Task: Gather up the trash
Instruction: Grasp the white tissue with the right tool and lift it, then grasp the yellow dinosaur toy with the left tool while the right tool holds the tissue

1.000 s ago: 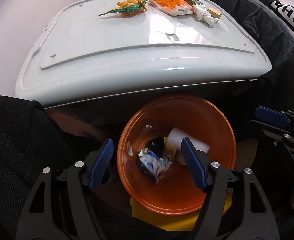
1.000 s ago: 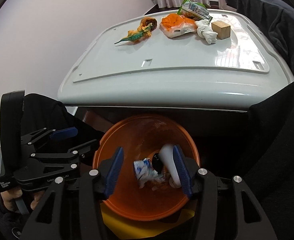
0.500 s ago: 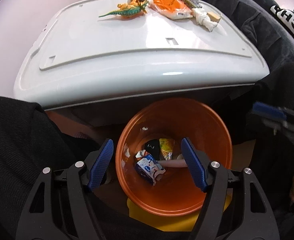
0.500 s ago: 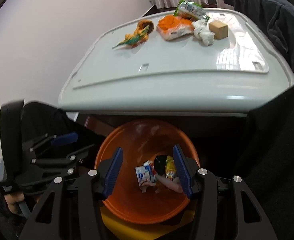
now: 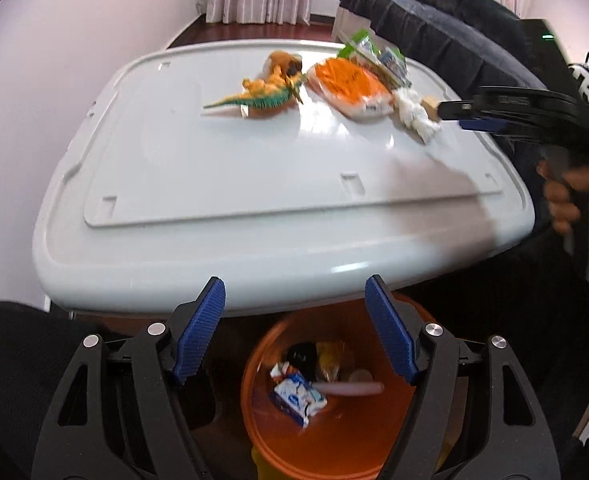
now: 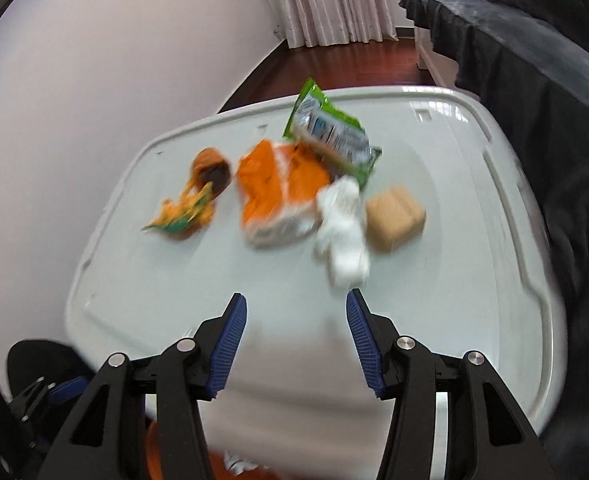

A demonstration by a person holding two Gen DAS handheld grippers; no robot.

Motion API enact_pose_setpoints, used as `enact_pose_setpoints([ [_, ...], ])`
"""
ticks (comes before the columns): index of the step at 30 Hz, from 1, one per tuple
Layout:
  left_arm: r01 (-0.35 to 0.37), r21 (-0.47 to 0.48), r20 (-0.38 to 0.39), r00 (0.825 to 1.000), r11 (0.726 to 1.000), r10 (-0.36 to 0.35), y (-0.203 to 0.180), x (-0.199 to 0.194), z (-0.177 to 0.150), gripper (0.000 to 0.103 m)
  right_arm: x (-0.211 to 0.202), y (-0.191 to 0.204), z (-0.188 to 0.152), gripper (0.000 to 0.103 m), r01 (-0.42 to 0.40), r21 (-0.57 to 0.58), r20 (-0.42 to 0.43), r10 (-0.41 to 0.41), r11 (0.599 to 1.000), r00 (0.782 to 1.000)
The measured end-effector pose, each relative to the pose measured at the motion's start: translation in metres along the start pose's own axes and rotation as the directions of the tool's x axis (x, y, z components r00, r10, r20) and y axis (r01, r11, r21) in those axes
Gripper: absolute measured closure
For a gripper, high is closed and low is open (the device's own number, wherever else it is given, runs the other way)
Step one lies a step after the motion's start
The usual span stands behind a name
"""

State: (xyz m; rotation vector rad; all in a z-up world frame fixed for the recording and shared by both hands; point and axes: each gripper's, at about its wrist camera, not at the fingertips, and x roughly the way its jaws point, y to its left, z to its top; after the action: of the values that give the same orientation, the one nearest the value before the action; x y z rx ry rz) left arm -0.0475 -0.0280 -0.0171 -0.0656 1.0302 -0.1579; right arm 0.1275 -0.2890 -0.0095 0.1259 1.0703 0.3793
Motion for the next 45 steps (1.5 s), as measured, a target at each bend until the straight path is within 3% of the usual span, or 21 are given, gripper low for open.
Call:
enact_pose_setpoints([
  [8,0.047,-0.027,-0.016,0.999,0.999,-0.047,0.01,0.013,-0.007,0.032,0.055,-0.011,0.034,0.051,0.079,-0.05,-0.088,-0.083,0.996,0.993],
  [14,0.042,-0.018,-0.004,0.999,0.999,-0.042,0.009,0.013,-0.009,0.032,0.072,-0.012,0.05,0.052,0.095,-0.065,-0.079,-0.1,0.993,0.992],
  [27,0.04,-0.035,0.008,0.999,0.999,-0.039,0.011,0.014,-0.011,0.032,0.087,-0.014,0.047,0.055,0.152,-0.079,-0.099,-0.159,0.985,0.982],
  [31,0.023,-0.045,0.008,1.0,0.999,-0.023,0.012,0.016,-0.011,0.032,0.087,-0.004,0.041,0.055,0.192,-0.137,-0.088,-0.205,0.972,0.975],
  [35,0.014,-0.045,0.012,1.0,0.999,-0.014,0.012,0.017,-0.011,0.032,0.085,0.009,0.03,0.067,0.252,-0.201,-0.063,-0.269,0.947,0.961],
  [38,0.002,-0.032,0.019,1.0,0.999,-0.001,0.009,0.017,-0.011,0.032,0.083,0.01,0.027,0.069,0.271,-0.199,-0.054,-0.286,0.942,0.957],
  [42,-0.002,-0.016,0.023,1.0,1.0,0.003,0.006,0.014,-0.009,0.032,0.067,0.012,0.027,0.069,0.229,-0.175,-0.029,-0.238,0.957,0.971],
  [45,-0.005,-0.002,0.029,1.0,1.0,0.005,0.005,0.01,0.002,0.032,0.023,0.015,0.02,0.069,0.118,-0.083,0.036,-0.115,0.99,0.993],
])
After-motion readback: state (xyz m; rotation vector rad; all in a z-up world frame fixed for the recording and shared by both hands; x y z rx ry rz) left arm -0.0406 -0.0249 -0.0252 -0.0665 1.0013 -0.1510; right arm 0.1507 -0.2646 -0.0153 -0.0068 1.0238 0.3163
